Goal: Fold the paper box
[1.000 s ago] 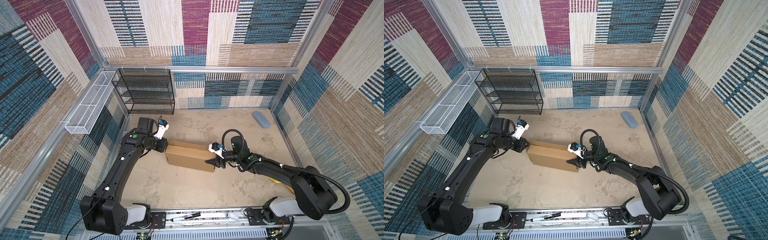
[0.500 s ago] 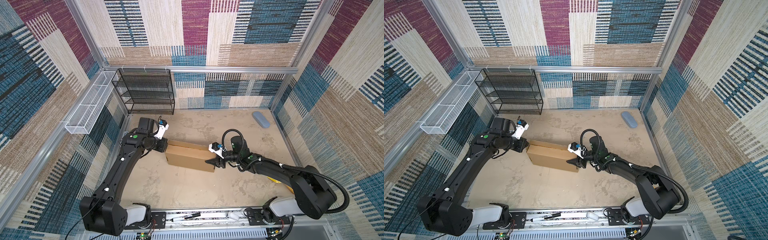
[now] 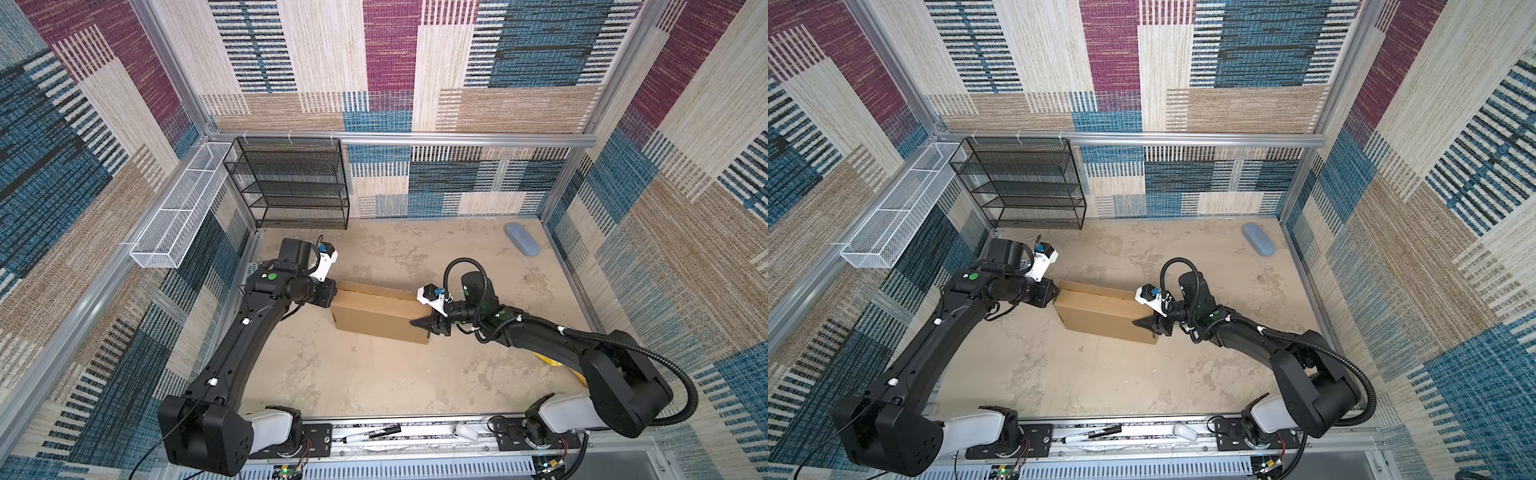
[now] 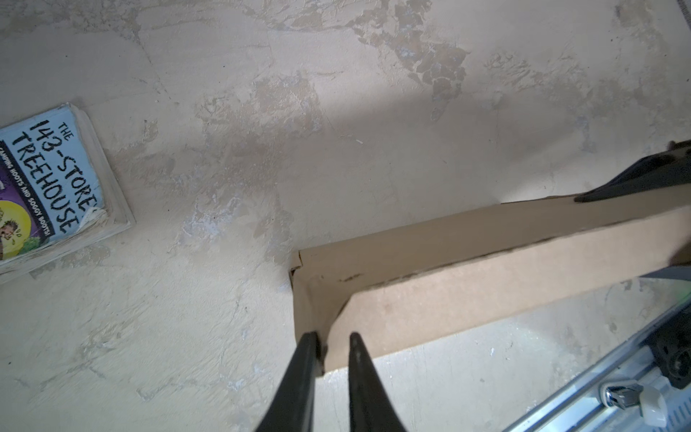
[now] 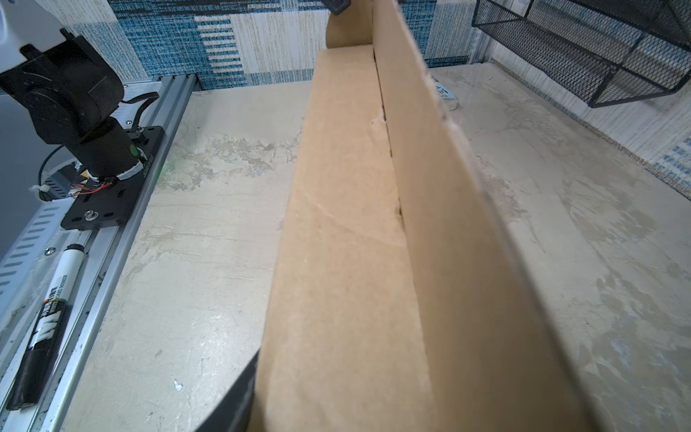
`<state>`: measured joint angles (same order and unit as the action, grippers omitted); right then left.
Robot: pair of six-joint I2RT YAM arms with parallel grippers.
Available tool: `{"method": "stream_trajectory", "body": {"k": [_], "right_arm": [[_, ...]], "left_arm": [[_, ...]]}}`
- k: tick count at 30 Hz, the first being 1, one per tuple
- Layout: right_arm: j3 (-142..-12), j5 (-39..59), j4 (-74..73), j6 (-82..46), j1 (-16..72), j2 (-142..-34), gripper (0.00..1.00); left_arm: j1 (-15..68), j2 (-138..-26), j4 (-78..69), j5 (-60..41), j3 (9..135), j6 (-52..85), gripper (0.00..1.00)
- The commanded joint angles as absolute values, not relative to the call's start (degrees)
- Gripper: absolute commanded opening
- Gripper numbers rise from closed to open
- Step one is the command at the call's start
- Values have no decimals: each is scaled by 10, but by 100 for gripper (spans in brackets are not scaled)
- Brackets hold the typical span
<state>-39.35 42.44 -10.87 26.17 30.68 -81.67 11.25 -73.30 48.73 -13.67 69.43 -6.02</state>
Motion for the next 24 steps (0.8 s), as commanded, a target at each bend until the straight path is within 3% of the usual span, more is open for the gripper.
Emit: {"method": "stream_trajectory", "body": {"k": [1,11,24], "right_arm": [[-397,405,-99,259,307,-819,41],[-400,402,-97,259,307,-823,40],[-402,402,-97,258,307,-829,40]], "left_arm": [[113,-730,497,-130,696,-49,25],[114,-729,499,-131,712,-42,33],[118,-719,504,-152,706,-22,31]]}}
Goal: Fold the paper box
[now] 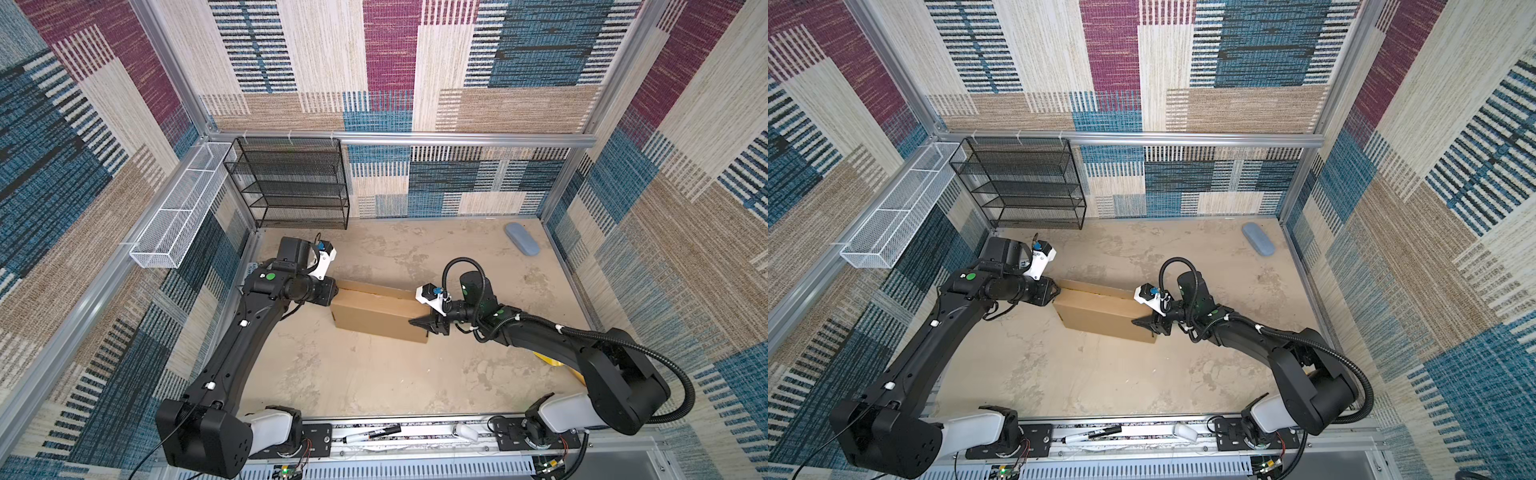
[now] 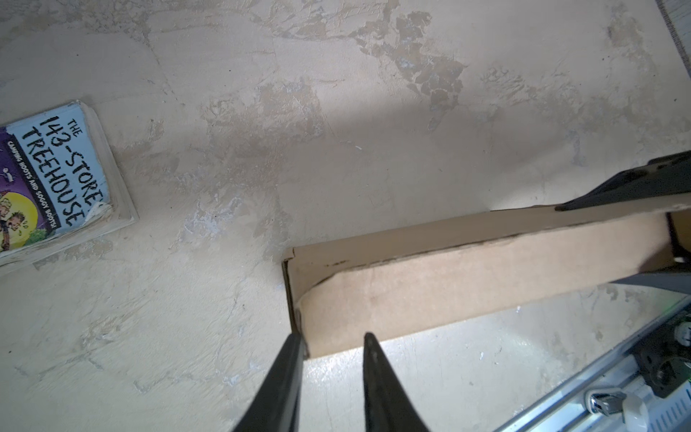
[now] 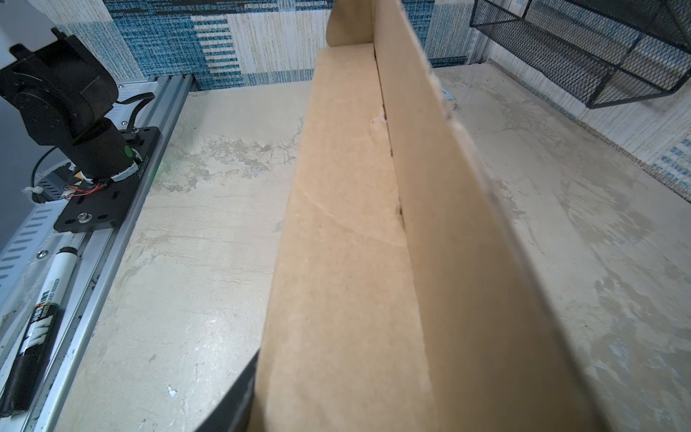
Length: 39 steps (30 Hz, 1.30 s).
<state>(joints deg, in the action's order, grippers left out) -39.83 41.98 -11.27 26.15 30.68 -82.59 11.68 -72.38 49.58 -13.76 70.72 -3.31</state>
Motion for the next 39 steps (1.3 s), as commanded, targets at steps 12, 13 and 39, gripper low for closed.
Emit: {"method": "stream_trajectory", "body": {"k": [12,13,39], "right_arm": [[-402,401,-97,257,307,-831,39],[-402,401,-96,258,307,-830,39],[-406,393,-87,261,307,-833,39]], "left_arm": [[120,-717,491,-101,689,-19,24],[120,-715,491,-95,694,-20,26],[120,-760,448,-74,713,-46,36]]}}
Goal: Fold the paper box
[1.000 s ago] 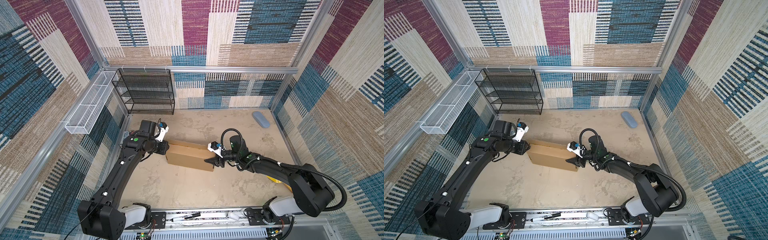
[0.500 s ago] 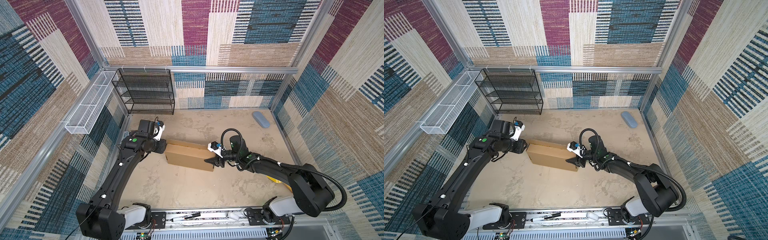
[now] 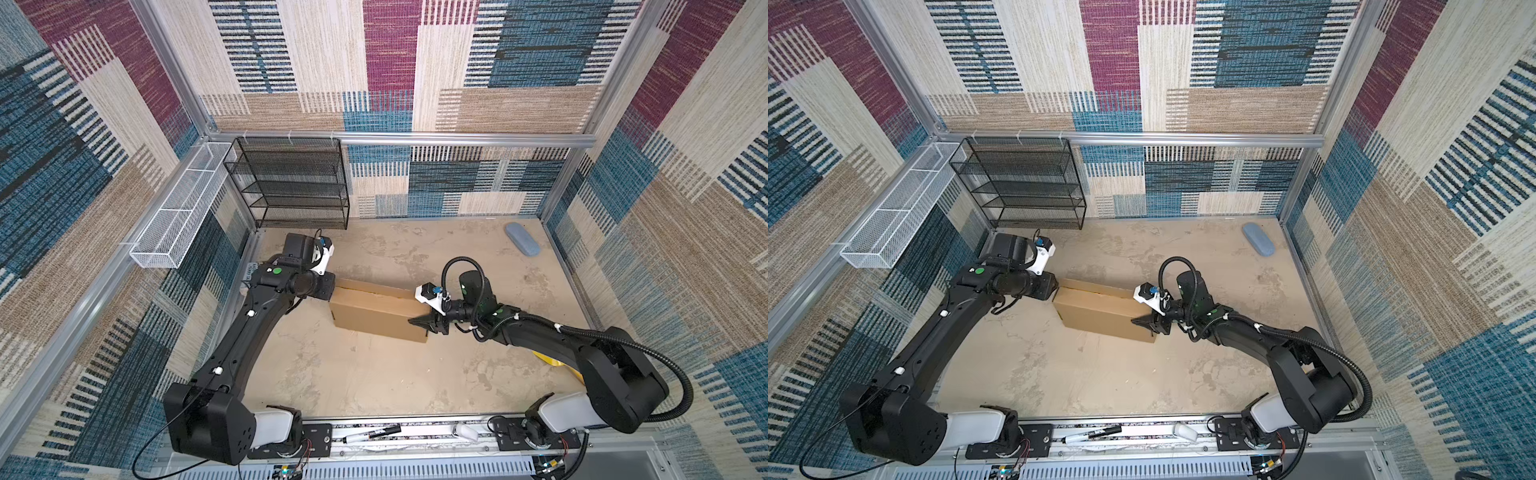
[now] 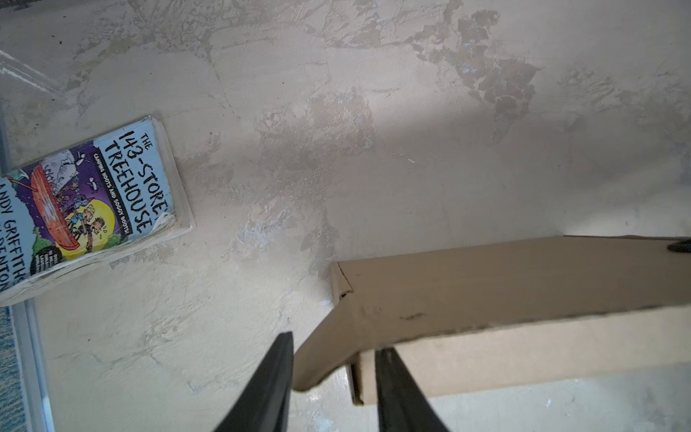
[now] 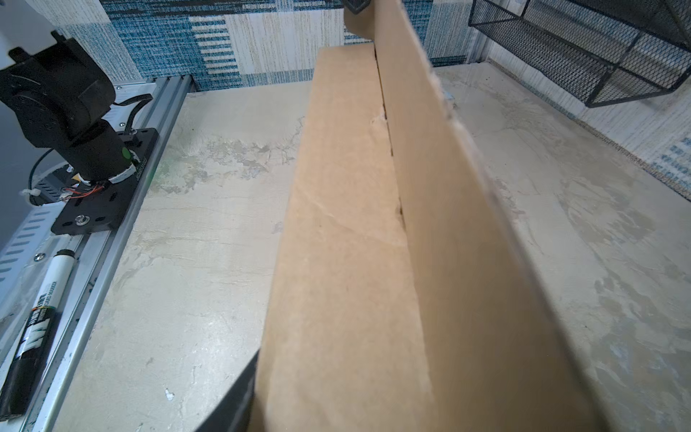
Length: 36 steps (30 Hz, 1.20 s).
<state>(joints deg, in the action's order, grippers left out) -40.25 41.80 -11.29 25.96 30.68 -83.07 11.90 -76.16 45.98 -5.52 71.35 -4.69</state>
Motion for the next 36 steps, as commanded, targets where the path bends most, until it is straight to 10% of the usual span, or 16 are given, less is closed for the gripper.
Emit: {"method": "stream_trajectory", "body": {"k": [1,36], "right_arm": [[-405,393,-87,261,307,-834,39],[-406,387,-87,258,307,-839,35]], "left_arm": [[120,-759,448,-77,711,-45,34],[123,-752,456,-90,684,-16,4]]}}
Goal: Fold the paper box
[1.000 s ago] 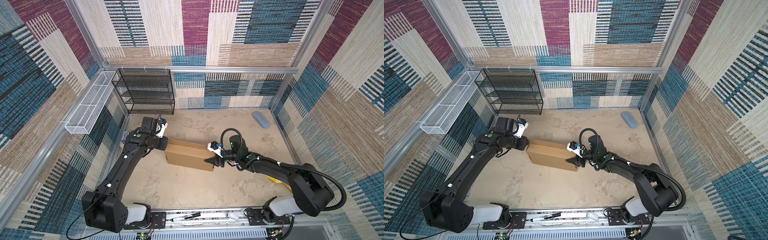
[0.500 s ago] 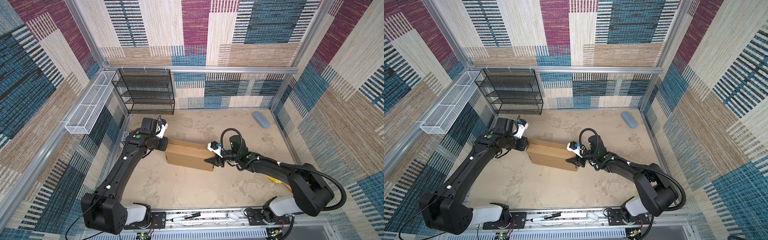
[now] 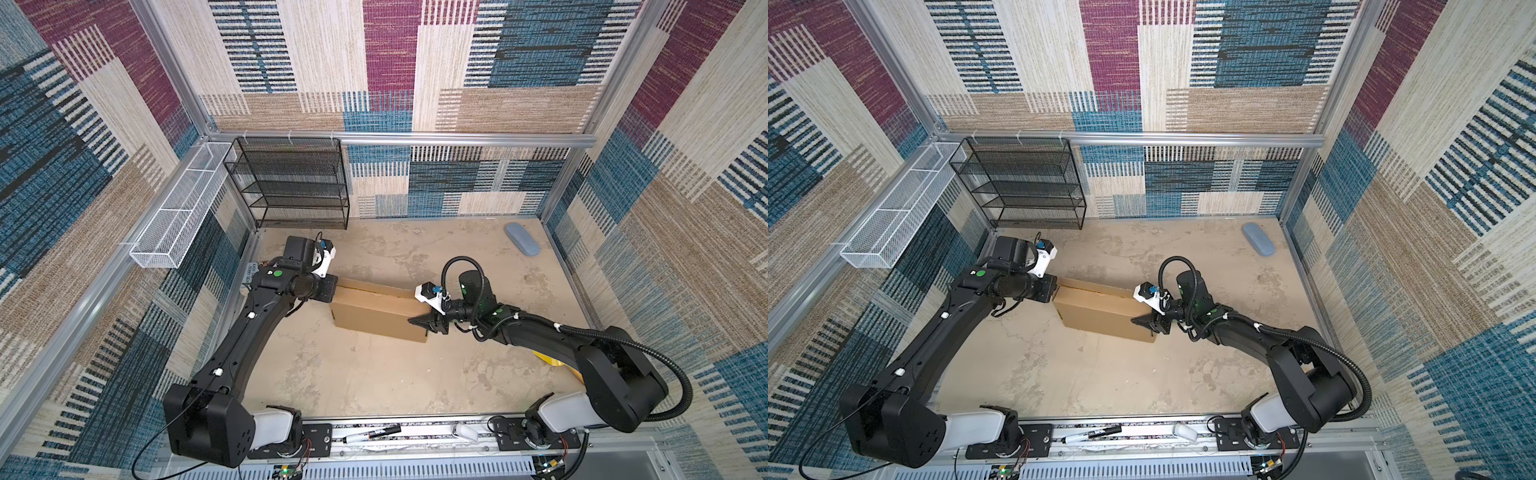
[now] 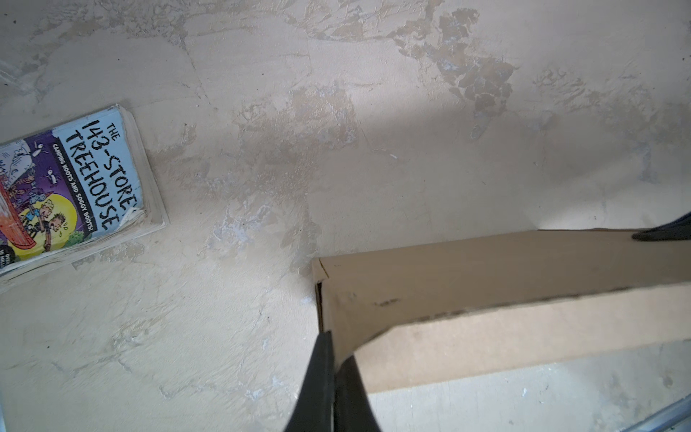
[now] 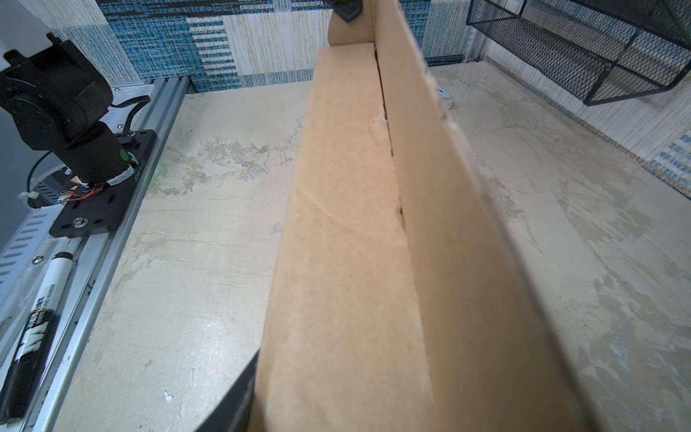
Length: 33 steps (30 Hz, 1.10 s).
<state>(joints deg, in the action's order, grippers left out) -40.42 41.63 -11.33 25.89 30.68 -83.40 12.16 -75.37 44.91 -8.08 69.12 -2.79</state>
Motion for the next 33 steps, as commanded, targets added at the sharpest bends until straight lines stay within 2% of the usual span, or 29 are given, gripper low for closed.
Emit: {"method": "stream_trajectory", "body": {"k": [1,10,13,27,33], "right_arm": [[-406,387,-87,258,307,-840,35],[-406,388,-87,256,307,-838,36],[-407,391,-85,255,307,-836,42],[-399,370,-109,241,307,-820,52],[-399,375,-108,238,307,-810,60]], "left_arm": [[123,-751,454,-89,681,-14,1],[124,-740,429,-77,653,2,0],[124,-734,421,-67,644,5,0],[124,-729,417,-61,624,10,0],[124,-728,405,-58,614,19,0]]}}
